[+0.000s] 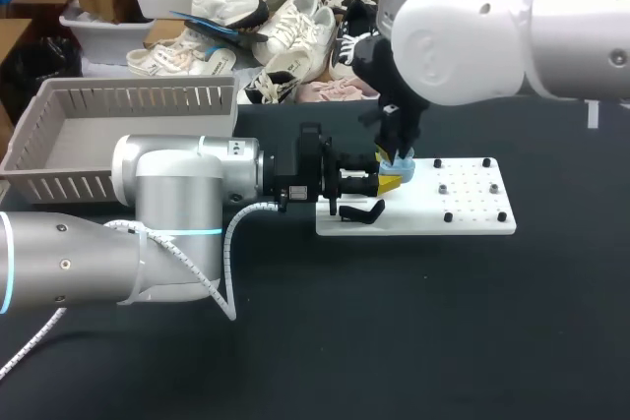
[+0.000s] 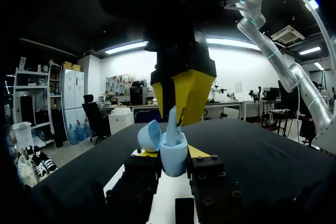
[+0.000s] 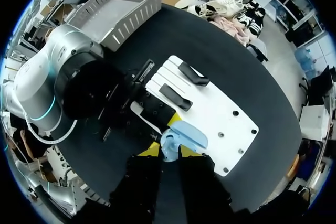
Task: Pick up each earbud case from the left stands, insert the matching earbuds, close the lid, and place the case in the box.
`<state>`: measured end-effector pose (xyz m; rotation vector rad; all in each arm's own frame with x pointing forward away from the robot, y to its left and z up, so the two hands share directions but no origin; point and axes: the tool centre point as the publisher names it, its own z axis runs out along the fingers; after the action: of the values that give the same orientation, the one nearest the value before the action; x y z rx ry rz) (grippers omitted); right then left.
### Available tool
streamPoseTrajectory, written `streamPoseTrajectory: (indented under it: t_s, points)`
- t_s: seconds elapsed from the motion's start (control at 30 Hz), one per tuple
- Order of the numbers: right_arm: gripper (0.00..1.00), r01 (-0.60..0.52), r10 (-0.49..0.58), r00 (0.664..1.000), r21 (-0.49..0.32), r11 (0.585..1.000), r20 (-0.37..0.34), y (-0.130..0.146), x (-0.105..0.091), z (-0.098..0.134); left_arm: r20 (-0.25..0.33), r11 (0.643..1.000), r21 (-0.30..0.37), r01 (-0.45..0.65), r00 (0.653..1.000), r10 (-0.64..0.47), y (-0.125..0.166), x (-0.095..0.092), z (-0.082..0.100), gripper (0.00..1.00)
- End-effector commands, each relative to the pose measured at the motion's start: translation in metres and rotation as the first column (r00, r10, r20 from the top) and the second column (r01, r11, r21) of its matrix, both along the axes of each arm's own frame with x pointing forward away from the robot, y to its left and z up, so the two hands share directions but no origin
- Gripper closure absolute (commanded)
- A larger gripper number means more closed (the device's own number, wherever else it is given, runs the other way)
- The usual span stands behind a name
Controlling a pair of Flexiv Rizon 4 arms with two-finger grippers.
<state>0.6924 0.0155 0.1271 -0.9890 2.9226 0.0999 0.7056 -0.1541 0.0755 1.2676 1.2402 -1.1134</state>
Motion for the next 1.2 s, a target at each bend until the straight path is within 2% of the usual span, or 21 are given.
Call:
streamPoseTrajectory:
  t_s: [0.03, 1.2]
  points:
    - [1.00, 0.001, -0.001, 1.000, -0.002, 1.000, -0.003, 0.0015, 0.0010, 0.0001, 0.001, 1.000, -0.002, -0.001, 1.000, 0.001, -0.0002, 0.0000, -0.0006, 1.00]
    - [1.00, 0.005, -0.005, 1.000, -0.003, 1.000, 0.000, 0.0009, 0.0008, 0.0030, 0.001, 1.000, -0.002, -0.001, 1.000, 0.001, -0.0002, 0.0000, -0.0006, 1.00]
